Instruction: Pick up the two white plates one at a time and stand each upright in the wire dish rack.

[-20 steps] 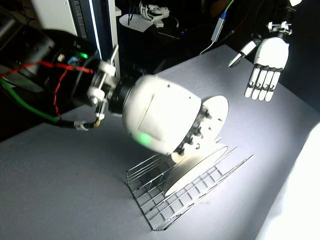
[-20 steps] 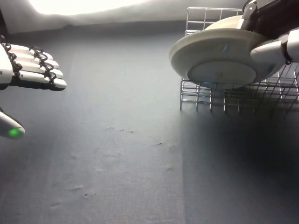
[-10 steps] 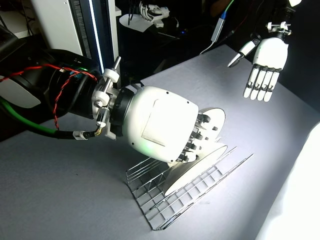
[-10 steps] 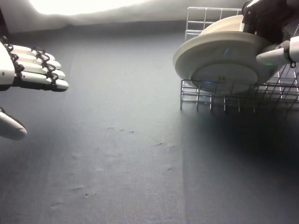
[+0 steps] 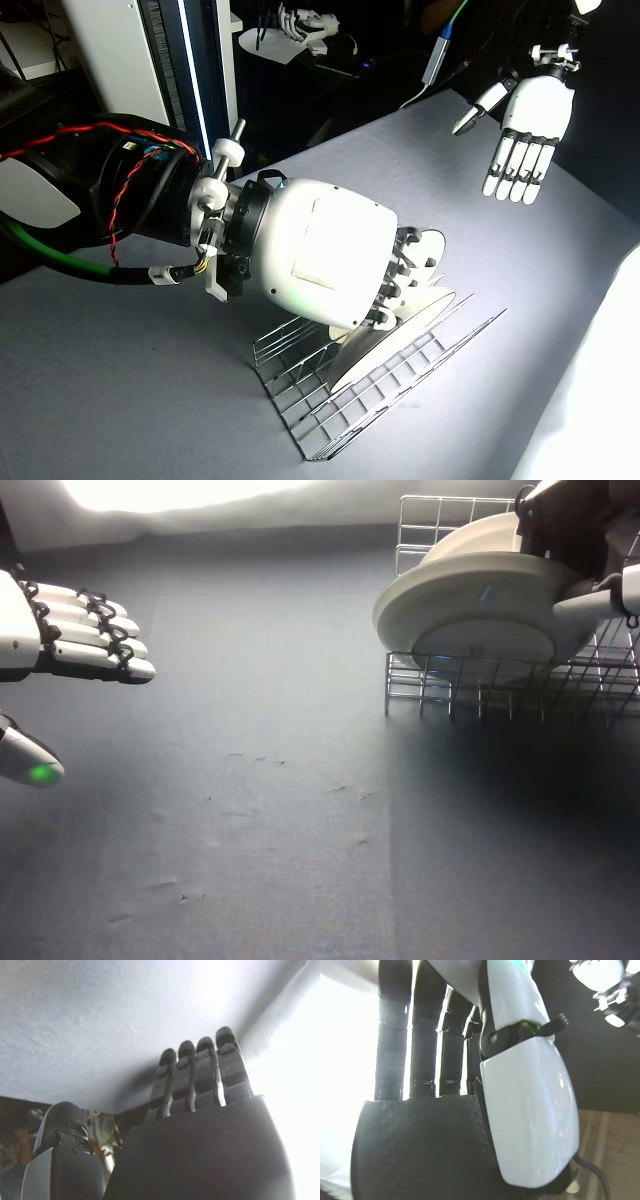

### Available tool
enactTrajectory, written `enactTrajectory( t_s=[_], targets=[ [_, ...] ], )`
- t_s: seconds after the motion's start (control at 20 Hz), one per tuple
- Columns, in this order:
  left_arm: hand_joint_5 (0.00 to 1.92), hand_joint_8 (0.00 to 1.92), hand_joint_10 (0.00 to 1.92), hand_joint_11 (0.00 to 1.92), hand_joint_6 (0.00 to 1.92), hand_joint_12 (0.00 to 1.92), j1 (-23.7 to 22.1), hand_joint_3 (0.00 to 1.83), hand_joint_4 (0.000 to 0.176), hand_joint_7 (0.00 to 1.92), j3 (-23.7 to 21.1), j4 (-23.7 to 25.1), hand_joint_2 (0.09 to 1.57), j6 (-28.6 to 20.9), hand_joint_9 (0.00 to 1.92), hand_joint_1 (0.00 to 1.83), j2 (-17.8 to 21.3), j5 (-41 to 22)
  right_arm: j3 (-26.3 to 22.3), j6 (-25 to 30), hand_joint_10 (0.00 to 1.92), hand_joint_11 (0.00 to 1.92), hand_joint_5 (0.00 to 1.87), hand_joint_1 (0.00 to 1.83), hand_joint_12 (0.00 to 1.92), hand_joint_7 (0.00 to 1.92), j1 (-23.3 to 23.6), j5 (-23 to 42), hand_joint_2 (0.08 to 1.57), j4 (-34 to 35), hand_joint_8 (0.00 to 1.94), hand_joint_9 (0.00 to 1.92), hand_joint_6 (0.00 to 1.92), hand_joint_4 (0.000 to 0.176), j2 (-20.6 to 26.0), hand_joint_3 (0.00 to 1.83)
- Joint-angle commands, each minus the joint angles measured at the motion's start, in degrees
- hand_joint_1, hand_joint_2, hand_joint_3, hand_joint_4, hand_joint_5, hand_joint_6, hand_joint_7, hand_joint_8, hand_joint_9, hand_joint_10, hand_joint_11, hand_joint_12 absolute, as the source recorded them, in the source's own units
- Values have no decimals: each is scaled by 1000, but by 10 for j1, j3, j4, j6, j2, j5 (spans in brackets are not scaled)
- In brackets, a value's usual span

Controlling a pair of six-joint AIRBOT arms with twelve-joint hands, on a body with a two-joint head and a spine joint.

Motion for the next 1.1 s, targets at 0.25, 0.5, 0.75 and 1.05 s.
enactTrajectory(
  t_s=[0.25, 0.5, 0.75, 1.05],
  targets=[
    [64, 0, 0, 0, 2, 0, -3, 8, 0, 48, 0, -32, 1115, 1, 1, 0, 3, -6, 1, 6, 1214, 784, 755, 1364, 1017, 880, 14, 57, 1156, 58, 1087, 917, 1249, 0, 2, 2],
    [67, 2, 1, 0, 1, 0, -2, 4, 0, 55, -2, -32, 1109, 1, 3, 0, 3, -6, 1, 10, 138, 591, 794, 1139, 993, 809, 14, 39, 1203, 119, 517, 906, 1250, 0, 2, 0],
    [73, 2, 2, 0, 1, 0, 0, 4, 0, 58, -4, -32, 1111, 1, 7, 0, 3, -6, 1, 11, 8, 524, 685, 1213, 947, 871, 14, 39, 1168, 129, 6, 885, 569, 0, 3, 0],
    [79, 6, 5, 0, 6, 0, 0, 0, 0, 69, -6, -31, 1106, 1, 14, 0, 3, -6, -1, 11, 0, 446, 815, 1227, 1019, 844, 17, 44, 1147, 129, 0, 845, 4, 0, 3, 0]
  ],
)
